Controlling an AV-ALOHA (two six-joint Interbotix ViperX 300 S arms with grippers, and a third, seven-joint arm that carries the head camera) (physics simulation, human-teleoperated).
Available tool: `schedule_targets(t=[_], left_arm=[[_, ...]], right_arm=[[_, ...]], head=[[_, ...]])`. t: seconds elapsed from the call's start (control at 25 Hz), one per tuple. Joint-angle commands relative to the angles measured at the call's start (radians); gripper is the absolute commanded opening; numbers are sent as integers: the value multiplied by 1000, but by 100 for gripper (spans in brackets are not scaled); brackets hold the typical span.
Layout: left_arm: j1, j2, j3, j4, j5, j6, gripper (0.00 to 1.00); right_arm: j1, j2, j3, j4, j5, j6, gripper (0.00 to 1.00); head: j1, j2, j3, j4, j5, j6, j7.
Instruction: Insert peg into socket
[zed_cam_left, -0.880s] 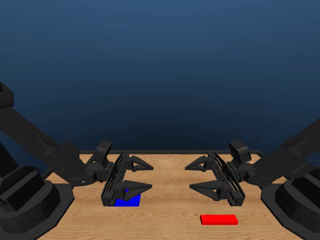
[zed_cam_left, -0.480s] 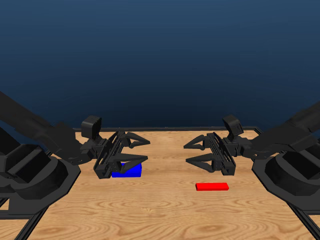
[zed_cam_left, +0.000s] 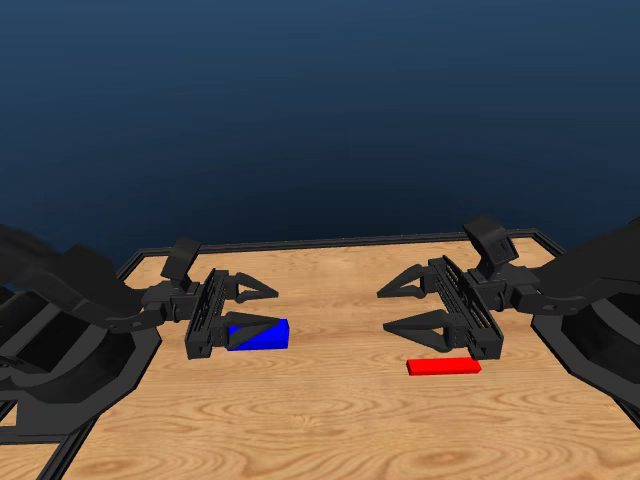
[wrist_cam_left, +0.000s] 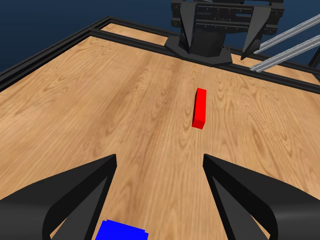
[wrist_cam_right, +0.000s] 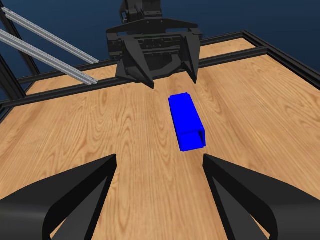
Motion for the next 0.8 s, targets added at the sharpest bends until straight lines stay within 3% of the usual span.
schedule_targets(t=[0.04, 0.16, 0.32, 0.56, 0.6, 0.64, 0.8], left_arm=[[25, 1, 28, -3, 122, -22, 100], [47, 18, 33, 3, 158, -36, 100], [77, 83, 27, 18, 213, -40, 100], [92, 200, -24, 73, 307, -56, 100], [86, 205, -30, 81, 314, -57, 55], [81, 199, -38, 89, 319, -53, 0], [44, 152, -44, 74, 354, -59, 0]], right_arm=[[18, -7, -6, 3, -30, 2, 100], [37, -19, -2, 9, -25, -6, 100], [64, -50, 6, 26, -2, -32, 100], [87, -76, 50, 73, 34, -28, 100], [85, -70, 62, 81, 34, -7, 100], [84, -53, 69, 88, 51, 0, 100], [83, -1, 91, 110, 134, 2, 100]], head=[[0, 45, -40, 4, -31, 18, 9], [3, 74, -55, 6, -38, 24, 10], [5, 111, -78, 8, -43, 28, 5], [9, 160, -111, 8, -37, 26, -9], [9, 166, -115, 7, -35, 25, -12], [9, 169, -118, 7, -33, 25, -14], [-2, 167, -117, 2, -24, 15, -24]])
